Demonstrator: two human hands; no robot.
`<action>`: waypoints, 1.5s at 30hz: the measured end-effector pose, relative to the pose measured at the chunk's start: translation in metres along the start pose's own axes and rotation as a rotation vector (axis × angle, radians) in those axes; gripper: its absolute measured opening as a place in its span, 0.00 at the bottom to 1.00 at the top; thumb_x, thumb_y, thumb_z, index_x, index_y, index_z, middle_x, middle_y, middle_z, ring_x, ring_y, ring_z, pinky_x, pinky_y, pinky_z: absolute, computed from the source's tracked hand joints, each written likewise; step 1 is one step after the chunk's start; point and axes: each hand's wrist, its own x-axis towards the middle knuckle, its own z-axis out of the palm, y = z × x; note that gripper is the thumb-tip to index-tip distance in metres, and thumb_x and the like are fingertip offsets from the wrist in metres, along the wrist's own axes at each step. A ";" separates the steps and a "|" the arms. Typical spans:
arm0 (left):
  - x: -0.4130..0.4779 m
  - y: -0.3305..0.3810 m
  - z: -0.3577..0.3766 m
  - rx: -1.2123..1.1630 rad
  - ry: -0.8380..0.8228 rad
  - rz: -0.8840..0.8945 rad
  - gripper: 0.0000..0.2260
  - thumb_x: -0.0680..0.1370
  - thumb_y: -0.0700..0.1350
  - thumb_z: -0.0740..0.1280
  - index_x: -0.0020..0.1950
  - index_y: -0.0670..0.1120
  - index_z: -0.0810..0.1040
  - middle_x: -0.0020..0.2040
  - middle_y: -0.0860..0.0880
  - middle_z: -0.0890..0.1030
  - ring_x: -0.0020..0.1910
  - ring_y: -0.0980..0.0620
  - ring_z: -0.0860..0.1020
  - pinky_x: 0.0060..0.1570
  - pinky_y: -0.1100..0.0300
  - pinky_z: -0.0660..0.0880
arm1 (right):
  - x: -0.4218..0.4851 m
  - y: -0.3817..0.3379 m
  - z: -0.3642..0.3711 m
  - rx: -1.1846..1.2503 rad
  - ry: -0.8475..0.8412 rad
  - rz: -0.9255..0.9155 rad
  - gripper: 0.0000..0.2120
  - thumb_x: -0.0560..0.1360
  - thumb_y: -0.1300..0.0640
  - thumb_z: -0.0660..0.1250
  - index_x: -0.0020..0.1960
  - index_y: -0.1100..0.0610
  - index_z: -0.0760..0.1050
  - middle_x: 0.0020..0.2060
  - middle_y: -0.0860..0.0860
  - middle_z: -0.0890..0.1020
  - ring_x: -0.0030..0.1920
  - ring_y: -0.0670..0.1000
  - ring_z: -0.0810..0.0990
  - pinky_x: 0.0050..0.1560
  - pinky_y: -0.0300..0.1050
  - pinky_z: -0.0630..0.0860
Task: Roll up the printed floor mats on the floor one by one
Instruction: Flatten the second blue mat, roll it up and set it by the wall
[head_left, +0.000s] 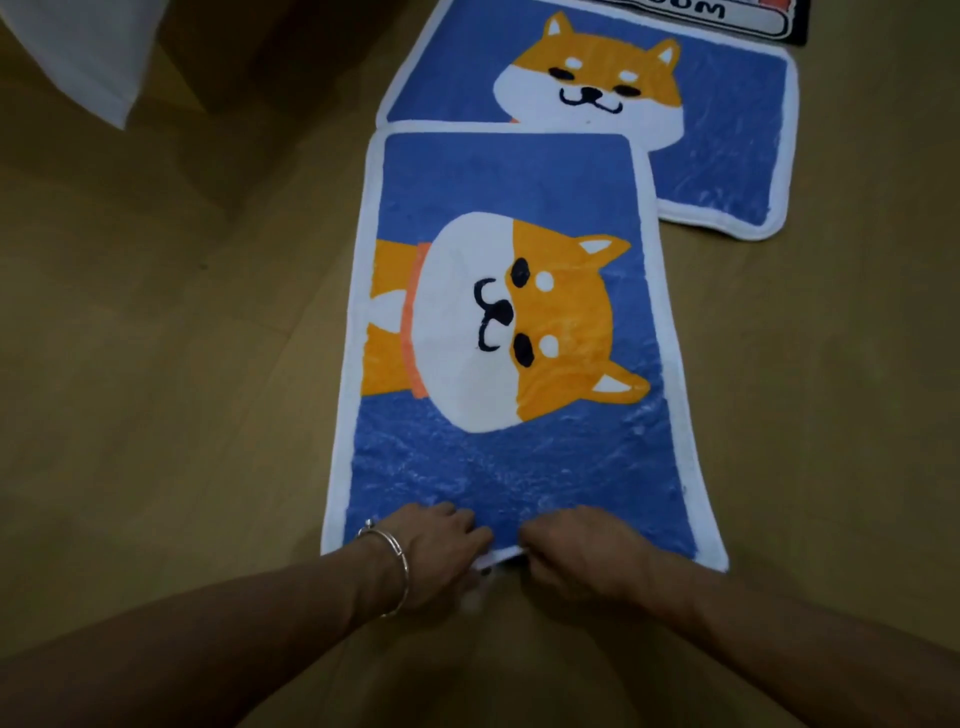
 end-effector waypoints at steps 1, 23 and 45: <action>-0.001 0.002 -0.002 -0.015 0.009 -0.035 0.14 0.80 0.51 0.57 0.63 0.46 0.68 0.59 0.44 0.74 0.57 0.43 0.73 0.50 0.51 0.70 | -0.001 0.001 -0.005 0.076 -0.035 0.040 0.11 0.79 0.53 0.57 0.55 0.56 0.74 0.52 0.55 0.80 0.51 0.57 0.78 0.47 0.49 0.71; -0.012 -0.012 -0.024 -0.104 0.136 -0.116 0.14 0.82 0.53 0.52 0.61 0.48 0.70 0.55 0.48 0.75 0.51 0.48 0.74 0.47 0.53 0.73 | -0.003 -0.007 -0.008 0.039 0.068 -0.008 0.11 0.80 0.52 0.58 0.60 0.56 0.69 0.56 0.53 0.77 0.55 0.53 0.75 0.48 0.47 0.70; -0.016 0.029 -0.006 0.276 0.245 -0.186 0.24 0.66 0.52 0.75 0.59 0.43 0.78 0.38 0.44 0.77 0.31 0.46 0.75 0.26 0.61 0.58 | -0.005 -0.028 -0.019 0.096 -0.024 0.172 0.14 0.79 0.50 0.55 0.59 0.58 0.64 0.52 0.57 0.76 0.50 0.58 0.76 0.42 0.47 0.65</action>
